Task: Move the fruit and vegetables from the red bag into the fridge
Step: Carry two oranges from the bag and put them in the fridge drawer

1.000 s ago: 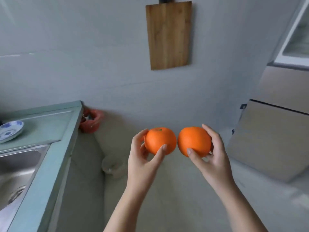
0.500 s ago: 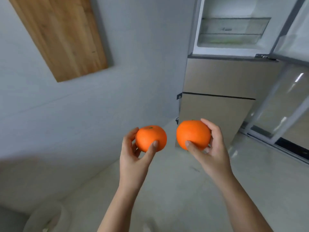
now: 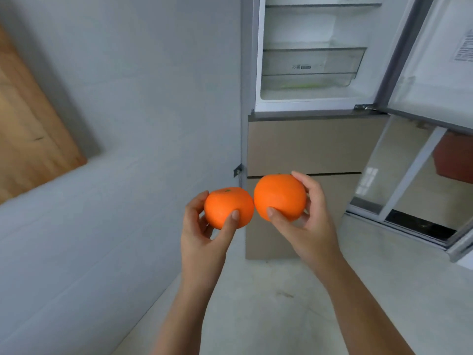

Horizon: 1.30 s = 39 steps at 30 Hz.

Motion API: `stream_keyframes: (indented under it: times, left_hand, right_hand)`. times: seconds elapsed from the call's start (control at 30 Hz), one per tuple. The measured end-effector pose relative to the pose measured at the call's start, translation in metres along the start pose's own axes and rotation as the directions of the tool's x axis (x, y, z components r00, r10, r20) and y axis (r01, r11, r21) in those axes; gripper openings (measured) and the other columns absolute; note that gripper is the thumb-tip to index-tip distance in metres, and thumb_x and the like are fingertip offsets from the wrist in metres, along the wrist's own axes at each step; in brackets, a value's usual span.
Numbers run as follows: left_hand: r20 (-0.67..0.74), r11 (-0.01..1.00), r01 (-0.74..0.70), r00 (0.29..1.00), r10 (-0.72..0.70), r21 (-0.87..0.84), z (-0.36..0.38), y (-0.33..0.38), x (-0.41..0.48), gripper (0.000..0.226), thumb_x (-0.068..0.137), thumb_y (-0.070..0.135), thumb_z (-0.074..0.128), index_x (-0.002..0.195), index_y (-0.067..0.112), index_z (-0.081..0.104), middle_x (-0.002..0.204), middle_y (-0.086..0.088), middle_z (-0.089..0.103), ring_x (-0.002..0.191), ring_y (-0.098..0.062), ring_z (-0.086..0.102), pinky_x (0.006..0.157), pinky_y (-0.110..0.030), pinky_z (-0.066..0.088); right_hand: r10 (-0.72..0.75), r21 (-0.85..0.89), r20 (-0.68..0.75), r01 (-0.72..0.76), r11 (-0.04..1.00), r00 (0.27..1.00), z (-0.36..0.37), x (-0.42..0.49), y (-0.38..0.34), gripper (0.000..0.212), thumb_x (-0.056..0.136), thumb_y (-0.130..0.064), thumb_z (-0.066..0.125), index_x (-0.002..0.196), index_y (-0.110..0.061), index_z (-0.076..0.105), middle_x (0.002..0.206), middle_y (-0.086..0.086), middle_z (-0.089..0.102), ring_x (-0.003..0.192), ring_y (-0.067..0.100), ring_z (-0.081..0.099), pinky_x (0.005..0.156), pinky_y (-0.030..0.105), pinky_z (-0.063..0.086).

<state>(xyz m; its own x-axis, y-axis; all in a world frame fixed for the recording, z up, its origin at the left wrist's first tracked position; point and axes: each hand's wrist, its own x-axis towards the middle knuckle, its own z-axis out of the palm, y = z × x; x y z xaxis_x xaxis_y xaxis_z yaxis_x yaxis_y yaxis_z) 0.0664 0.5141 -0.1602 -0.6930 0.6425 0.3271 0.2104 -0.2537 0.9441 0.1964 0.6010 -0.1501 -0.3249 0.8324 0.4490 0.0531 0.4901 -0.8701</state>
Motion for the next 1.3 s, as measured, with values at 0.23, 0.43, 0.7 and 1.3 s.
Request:
stream_keyframes:
  times: [0.23, 0.43, 0.7, 1.3]
  left_hand:
    - [0.093, 0.999, -0.004, 0.996, 0.008, -0.039, 0.082, -0.029, 0.077, 0.044, 0.068, 0.027, 0.068, 0.105, 0.037, 0.047, 0.108, 0.021, 0.050, 0.088, 0.013, 0.057, 0.069, -0.008, 0.048]
    - [0.125, 0.997, -0.061, 0.990, 0.067, -0.051, 0.175, -0.042, 0.154, 0.048, 0.064, 0.035, 0.064, 0.108, 0.042, 0.046, 0.112, 0.021, 0.050, 0.091, 0.011, 0.056, 0.069, -0.009, 0.048]
    - [0.103, 0.986, -0.116, 0.986, 0.128, -0.120, 0.280, -0.049, 0.240, 0.050, 0.067, 0.033, 0.077, 0.109, 0.042, 0.051, 0.112, 0.021, 0.054, 0.099, -0.001, 0.057, 0.077, -0.013, 0.049]
    - [0.047, 0.940, -0.337, 0.940, 0.339, -0.043, 0.421, -0.068, 0.483, 0.048, 0.075, 0.034, 0.071, 0.117, 0.039, 0.049, 0.116, 0.022, 0.050, 0.104, -0.006, 0.053, 0.082, -0.021, 0.046]
  right_hand:
    - [0.034, -0.051, -0.108, -0.040, 0.998, 0.994, -0.037, 0.086, 0.060, 0.070, 0.069, -0.023, 0.077, 0.123, -0.039, 0.034, 0.120, -0.030, 0.032, 0.104, -0.003, 0.043, 0.073, 0.013, 0.042]
    - [0.001, -0.058, -0.168, -0.011, 0.998, 0.986, -0.087, 0.187, 0.106, 0.070, 0.064, -0.035, 0.072, 0.121, -0.044, 0.034, 0.121, -0.025, 0.036, 0.105, -0.005, 0.043, 0.074, 0.014, 0.040]
    - [-0.097, -0.134, -0.118, 0.081, 0.988, 0.988, -0.144, 0.317, 0.140, 0.069, 0.072, -0.017, 0.076, 0.121, -0.041, 0.034, 0.129, -0.011, 0.037, 0.106, -0.005, 0.042, 0.074, 0.011, 0.037]
    - [-0.220, -0.138, -0.167, 0.199, 0.970, 0.961, -0.140, 0.578, 0.199, 0.072, 0.073, -0.021, 0.075, 0.124, -0.043, 0.030, 0.126, -0.016, 0.031, 0.101, -0.011, 0.040, 0.073, 0.007, 0.035]
